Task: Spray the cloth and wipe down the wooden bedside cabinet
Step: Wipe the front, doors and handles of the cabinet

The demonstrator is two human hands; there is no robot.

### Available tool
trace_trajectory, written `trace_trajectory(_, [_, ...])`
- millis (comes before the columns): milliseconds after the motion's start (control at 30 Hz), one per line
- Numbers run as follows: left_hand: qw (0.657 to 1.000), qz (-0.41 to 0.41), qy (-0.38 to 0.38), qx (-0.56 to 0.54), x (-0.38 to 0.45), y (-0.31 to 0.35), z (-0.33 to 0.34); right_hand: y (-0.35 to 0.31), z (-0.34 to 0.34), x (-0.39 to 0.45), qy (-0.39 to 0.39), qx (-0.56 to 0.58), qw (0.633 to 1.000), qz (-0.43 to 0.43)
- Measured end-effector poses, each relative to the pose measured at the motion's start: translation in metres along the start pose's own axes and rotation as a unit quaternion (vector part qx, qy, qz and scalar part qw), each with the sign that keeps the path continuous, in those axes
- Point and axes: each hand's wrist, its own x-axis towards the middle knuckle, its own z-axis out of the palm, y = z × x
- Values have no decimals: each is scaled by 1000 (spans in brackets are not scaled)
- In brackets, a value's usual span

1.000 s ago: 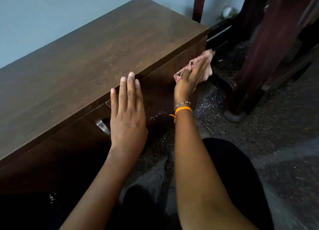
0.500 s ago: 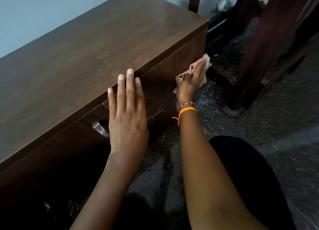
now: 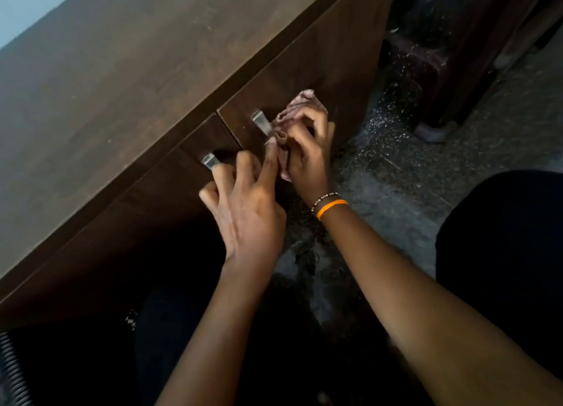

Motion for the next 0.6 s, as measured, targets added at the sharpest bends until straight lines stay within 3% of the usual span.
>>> trace_trajectory(400, [999, -29, -29, -15, 1, -5, 14, 5, 22, -14, 87, 56, 994, 24])
trace_trajectory(500, [999, -20, -37, 5, 2, -4, 15, 23, 55, -39, 125, 106, 977, 139])
trace_trajectory(600, [998, -3, -68, -12, 6, 4, 8, 46, 70, -53, 144, 164, 920, 326])
